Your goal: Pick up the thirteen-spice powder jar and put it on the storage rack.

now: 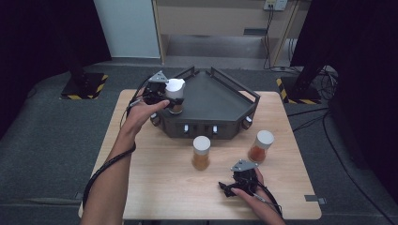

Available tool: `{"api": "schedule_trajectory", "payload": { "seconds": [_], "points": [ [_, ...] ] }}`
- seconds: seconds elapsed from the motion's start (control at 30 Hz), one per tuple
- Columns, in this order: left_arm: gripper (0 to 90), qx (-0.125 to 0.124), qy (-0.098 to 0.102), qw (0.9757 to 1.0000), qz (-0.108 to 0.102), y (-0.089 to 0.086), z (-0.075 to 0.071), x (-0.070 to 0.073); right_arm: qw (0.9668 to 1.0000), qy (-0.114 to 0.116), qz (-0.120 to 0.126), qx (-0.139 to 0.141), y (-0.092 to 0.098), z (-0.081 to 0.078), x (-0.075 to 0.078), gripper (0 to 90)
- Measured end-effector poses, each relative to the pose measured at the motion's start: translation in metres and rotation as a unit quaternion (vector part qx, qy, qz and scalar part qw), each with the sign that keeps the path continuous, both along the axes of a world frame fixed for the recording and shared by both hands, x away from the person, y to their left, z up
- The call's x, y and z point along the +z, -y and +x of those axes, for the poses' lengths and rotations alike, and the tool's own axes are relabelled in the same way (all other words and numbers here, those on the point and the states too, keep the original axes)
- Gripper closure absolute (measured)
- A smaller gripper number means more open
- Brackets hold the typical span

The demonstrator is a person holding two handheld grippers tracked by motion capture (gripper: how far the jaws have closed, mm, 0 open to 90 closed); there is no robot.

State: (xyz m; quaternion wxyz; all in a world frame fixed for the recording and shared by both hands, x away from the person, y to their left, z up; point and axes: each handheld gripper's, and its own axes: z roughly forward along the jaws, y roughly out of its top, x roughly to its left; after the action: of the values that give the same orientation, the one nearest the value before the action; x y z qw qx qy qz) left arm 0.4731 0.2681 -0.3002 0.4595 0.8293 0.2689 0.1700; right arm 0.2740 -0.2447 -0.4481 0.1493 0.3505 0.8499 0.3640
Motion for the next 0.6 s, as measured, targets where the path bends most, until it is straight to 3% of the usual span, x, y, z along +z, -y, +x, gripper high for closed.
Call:
{"api": "schedule_trajectory", "payload": {
  "seconds": [0.6],
  "points": [
    [29.3,0.009,-0.016,0.9998,-0.002,0.0024,0.0041,-0.0044,1.0000,0.000,0.000,0.000,0.0000,-0.0001,0.0000,0.5]
  ]
}}
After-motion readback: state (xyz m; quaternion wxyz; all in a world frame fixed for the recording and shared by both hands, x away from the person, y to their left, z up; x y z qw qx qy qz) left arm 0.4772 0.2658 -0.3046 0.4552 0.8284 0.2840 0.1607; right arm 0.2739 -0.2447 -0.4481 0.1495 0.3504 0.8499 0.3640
